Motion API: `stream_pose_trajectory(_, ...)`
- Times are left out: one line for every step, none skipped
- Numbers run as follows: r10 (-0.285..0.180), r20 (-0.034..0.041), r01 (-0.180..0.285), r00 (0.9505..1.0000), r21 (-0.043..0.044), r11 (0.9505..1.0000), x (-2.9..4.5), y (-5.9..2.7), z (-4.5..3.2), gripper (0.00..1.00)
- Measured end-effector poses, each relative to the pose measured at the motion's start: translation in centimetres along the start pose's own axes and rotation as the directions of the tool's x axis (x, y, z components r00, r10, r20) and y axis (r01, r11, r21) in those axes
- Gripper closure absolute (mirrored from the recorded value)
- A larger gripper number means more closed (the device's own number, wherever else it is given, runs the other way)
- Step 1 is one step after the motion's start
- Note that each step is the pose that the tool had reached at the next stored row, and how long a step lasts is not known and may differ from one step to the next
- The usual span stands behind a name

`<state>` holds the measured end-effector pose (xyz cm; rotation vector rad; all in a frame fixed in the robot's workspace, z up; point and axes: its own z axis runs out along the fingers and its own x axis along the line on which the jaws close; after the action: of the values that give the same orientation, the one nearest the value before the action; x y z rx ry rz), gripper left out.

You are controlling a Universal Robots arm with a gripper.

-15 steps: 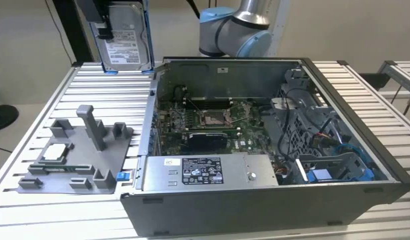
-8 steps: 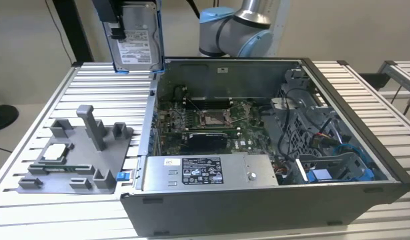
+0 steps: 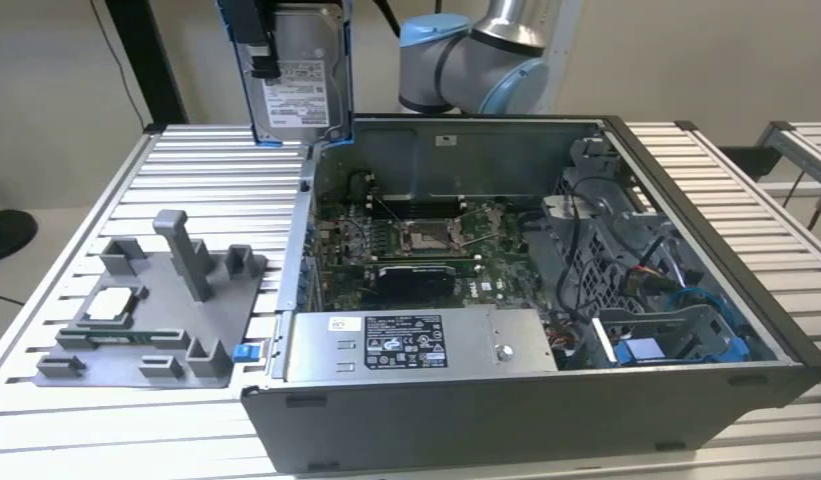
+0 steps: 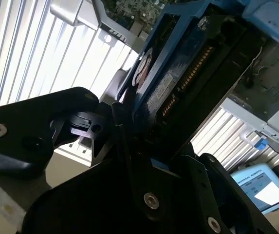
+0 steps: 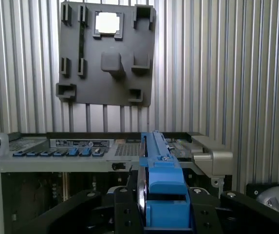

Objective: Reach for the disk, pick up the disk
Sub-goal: 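Pick up the disk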

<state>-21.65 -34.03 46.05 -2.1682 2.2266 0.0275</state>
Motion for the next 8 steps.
stream_pose_trajectory(0.0,0.0,0.0,1.0,0.0,1.0,-0.01,-0.33,0.0,1.0)
stream_pose_trajectory(0.0,-0.0001,0.0,1.0,0.0,1.0,-0.02,-0.67,0.01,1.0)
stream_pose_trajectory(0.0,0.0,0.0,1.0,0.0,1.0,-0.03,-1.02,0.02,1.0)
stream_pose_trajectory(0.0,0.0,0.0,1.0,0.0,1.0,-0.04,-1.36,0.02,1.0)
stream_pose_trajectory(0.0,-0.0001,0.0,1.0,-0.0001,1.0,-0.05,-1.71,0.02,1.0)
stream_pose_trajectory(0.0,0.0,0.0,1.0,0.0,1.0,-0.06,-2.06,0.02,1.0)
stream_pose_trajectory(0.0,0.0,0.0,1.0,0.0,1.0,-0.06,-2.4,0.03,1.0)
stream_pose_trajectory(-0.001,0.0,0.001,1.0,0.0,1.0,-0.07,-2.75,0.04,1.0)
